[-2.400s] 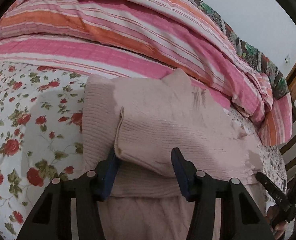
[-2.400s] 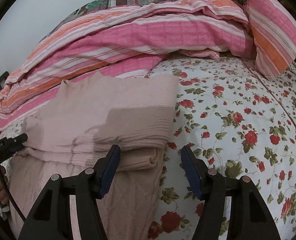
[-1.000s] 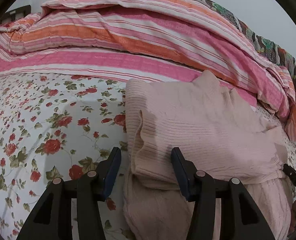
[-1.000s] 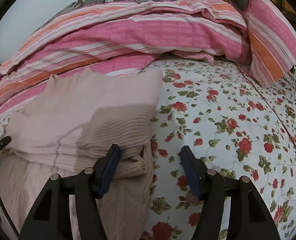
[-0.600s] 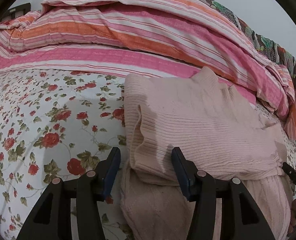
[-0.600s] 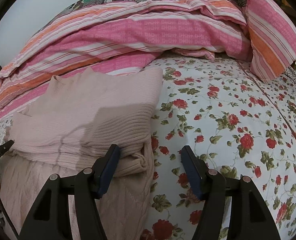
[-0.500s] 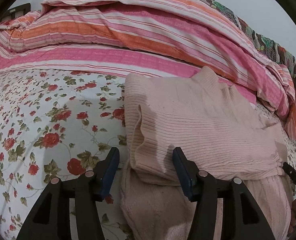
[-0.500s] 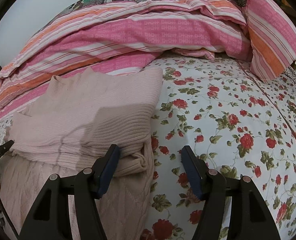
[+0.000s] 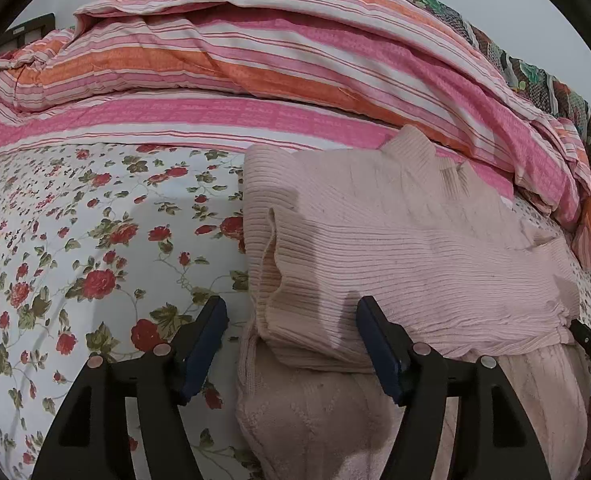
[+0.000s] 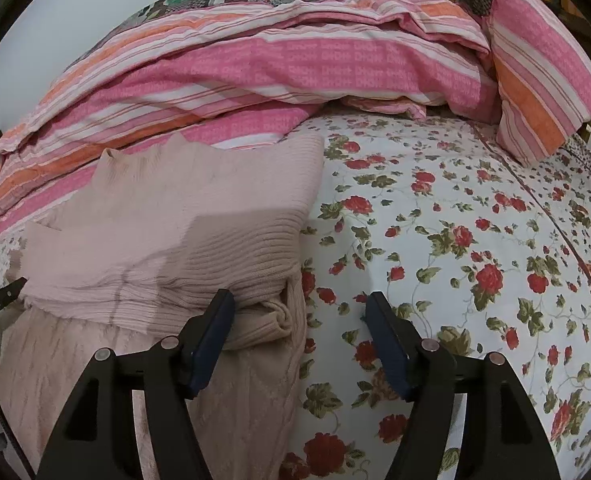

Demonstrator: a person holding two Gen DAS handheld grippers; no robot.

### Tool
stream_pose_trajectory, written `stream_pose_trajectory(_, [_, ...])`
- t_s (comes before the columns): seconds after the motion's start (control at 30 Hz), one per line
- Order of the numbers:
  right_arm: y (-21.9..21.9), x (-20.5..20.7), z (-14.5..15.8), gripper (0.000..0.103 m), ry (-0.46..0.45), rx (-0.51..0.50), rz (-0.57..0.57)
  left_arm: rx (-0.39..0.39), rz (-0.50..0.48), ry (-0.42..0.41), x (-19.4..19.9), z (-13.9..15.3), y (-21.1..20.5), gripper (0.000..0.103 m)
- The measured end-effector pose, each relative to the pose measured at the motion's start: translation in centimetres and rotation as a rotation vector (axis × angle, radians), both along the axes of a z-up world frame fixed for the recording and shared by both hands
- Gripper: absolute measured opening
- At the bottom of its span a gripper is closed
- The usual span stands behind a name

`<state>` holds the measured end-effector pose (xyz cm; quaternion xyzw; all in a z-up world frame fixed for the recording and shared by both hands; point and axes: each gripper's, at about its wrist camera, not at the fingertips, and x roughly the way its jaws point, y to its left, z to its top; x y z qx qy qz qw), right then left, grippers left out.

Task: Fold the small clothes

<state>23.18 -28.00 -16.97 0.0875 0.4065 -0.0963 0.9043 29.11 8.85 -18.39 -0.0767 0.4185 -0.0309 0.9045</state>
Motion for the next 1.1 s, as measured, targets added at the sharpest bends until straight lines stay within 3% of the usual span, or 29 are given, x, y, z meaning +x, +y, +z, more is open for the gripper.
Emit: stream_pose_trajectory(1.1, [0.07,-0.07,-0.04,0.07,0.006,-0.009,0.006,0.002,-0.001,0.002,0.04,-0.01,-0.03,0.068])
